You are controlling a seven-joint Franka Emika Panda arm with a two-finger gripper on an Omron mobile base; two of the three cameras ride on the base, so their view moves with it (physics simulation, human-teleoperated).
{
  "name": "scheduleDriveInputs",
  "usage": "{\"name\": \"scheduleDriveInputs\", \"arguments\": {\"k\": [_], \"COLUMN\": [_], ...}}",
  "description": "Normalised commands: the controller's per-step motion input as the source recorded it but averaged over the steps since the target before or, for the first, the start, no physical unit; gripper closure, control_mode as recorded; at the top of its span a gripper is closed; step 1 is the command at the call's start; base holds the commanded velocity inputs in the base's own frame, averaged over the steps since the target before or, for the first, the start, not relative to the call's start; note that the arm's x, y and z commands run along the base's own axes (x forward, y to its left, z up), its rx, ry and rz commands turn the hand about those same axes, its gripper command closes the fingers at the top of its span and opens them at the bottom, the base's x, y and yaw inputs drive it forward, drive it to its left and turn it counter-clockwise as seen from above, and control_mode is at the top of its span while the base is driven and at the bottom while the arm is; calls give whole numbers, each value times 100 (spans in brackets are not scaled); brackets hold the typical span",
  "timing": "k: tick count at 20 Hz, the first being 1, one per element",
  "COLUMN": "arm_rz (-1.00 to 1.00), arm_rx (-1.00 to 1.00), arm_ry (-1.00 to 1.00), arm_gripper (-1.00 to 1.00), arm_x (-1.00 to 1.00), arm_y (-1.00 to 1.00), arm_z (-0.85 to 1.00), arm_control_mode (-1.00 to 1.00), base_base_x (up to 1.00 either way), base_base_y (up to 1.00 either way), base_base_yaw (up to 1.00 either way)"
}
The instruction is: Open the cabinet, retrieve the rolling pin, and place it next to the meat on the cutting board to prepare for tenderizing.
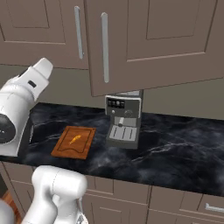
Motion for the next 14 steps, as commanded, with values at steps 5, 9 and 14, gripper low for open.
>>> {"name": "scheduleDriveInputs", "arguments": {"k": [5, 9, 14], "arm_rz": [-10, -17, -30], "arm_rx": [-20, -14, -13], "arm_ry": [18, 14, 13], "arm_gripper": [-100, -100, -100], "arm_x": [62, 70, 66], "arm_y": [36, 5, -4], "arm_z": [-35, -33, -31], "arm_control_mode": [-100, -100, -100], "base_base_x": [0, 0, 0], "base_base_y": [0, 0, 0], "base_base_yaw": [0, 0, 0]}}
